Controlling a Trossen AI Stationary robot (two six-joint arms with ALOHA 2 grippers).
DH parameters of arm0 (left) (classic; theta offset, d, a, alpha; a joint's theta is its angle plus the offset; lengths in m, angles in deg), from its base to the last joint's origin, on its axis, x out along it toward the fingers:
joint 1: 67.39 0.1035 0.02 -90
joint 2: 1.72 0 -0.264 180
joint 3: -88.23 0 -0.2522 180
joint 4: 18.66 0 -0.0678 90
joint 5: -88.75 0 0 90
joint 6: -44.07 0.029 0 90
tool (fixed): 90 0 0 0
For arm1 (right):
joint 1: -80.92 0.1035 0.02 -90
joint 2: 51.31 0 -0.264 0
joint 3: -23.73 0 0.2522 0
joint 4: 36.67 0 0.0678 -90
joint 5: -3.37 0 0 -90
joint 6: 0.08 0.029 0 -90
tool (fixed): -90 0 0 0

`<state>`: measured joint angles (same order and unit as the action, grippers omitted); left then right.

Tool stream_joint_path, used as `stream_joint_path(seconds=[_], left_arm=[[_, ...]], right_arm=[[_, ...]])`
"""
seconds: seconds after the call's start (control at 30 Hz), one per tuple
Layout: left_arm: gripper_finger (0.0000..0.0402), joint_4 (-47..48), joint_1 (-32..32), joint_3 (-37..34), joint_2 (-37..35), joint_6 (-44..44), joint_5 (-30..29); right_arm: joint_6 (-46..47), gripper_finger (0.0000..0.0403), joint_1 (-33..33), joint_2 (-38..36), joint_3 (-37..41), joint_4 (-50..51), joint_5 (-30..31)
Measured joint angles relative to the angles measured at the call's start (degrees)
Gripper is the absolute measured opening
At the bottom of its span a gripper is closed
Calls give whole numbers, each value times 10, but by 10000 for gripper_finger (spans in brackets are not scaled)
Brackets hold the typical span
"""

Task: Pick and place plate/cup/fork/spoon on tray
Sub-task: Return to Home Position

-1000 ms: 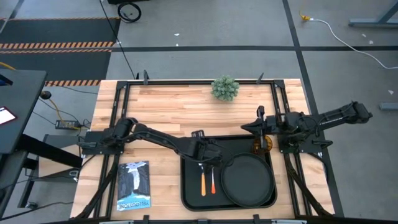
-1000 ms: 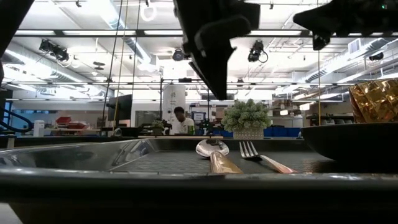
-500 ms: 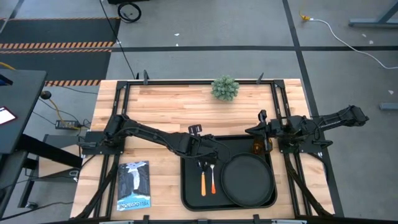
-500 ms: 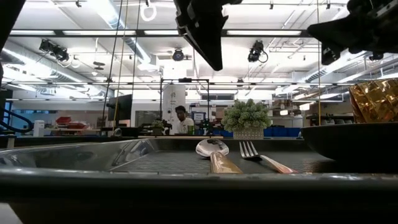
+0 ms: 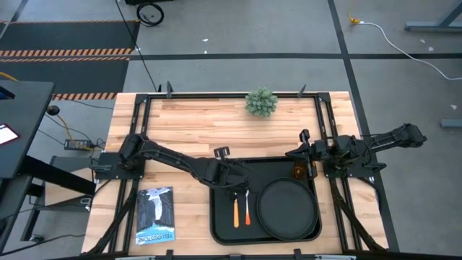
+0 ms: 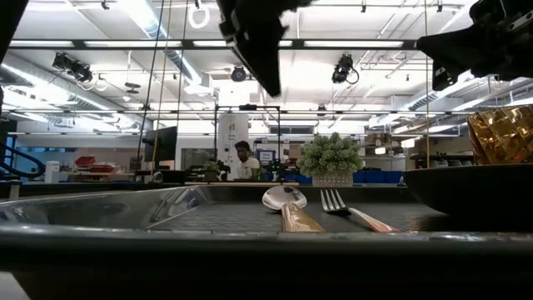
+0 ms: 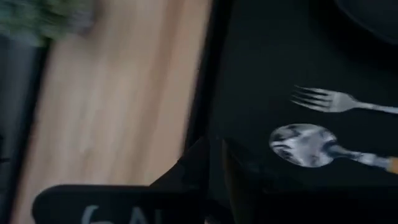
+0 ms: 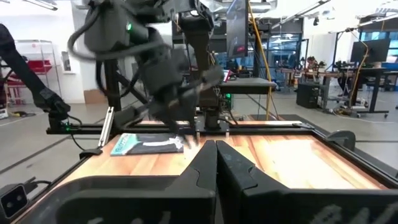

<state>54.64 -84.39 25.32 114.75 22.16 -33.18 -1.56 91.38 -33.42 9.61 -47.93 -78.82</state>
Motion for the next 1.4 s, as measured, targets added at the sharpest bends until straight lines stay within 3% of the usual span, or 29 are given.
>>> stream_joint_path(seconds=[0.33,0.5,0.63,1.0,1.4], left_arm=[[52,60,14,-2,-86,31,-55],[52,19,14,-82,-170,27,-73],[52,-80,15,-213,-265,14,-84],[52,-512,21,-585,-501,66,-88],[52,-805,31,-839,-645,147,-84]], right_arm=[[2,17,0,5,0,-3,31],[2,15,0,6,0,-7,30],[2,17,0,6,0,-11,30],[3,16,0,7,0,-14,30],[3,16,0,9,0,-13,30]])
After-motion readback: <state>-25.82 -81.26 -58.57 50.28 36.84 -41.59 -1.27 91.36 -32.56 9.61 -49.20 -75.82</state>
